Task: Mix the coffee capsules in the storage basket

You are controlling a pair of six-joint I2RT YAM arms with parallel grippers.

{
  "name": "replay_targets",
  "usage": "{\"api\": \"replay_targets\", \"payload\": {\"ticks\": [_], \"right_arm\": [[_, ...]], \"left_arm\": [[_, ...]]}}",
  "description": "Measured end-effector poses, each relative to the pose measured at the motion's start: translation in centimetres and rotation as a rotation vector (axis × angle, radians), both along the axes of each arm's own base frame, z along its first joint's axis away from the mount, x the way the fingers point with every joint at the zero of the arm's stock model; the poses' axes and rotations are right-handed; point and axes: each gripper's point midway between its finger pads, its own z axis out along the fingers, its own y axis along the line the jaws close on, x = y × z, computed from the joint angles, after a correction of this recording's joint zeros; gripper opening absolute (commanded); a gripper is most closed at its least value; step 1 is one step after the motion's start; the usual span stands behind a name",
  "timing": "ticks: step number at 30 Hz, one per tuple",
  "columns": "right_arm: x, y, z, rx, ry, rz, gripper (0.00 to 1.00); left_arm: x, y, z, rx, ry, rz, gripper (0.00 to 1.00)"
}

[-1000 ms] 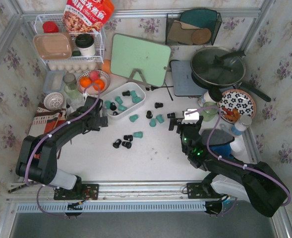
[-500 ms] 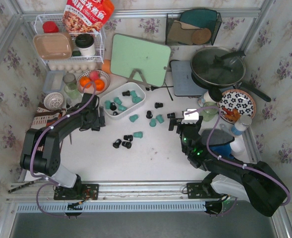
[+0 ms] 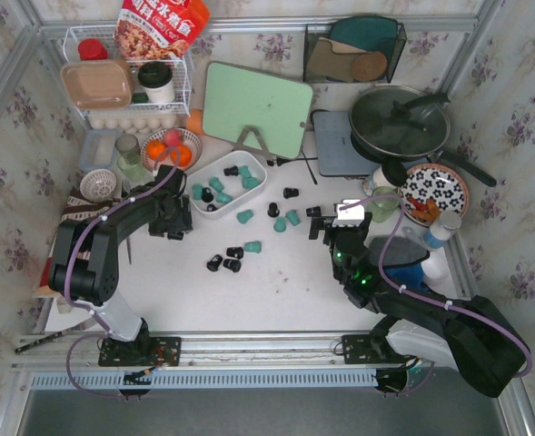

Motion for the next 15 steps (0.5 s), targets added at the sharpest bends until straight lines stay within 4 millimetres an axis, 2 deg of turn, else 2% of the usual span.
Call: {"api": "replay_targets", "payload": {"ticks": [2,6,15], "right_arm": [[0.0,0.0,-0.02,0.0,0.001,0.0,1.0],[0.0,0.0,-0.02,0.0,0.001,0.0,1.0],[0.0,0.04,-0.02,-0.001,0.001,0.002,1.0]], "left_arm": [[0.09,-0.04,-0.15,0.001,0.008,0.0,0.57],[-0.03,-0.09,-0.42,0.001,0.025,-0.002,0.56],[-0.04,-0.27,-0.53,-0.007,0.032,-0.006,0.28]]}}
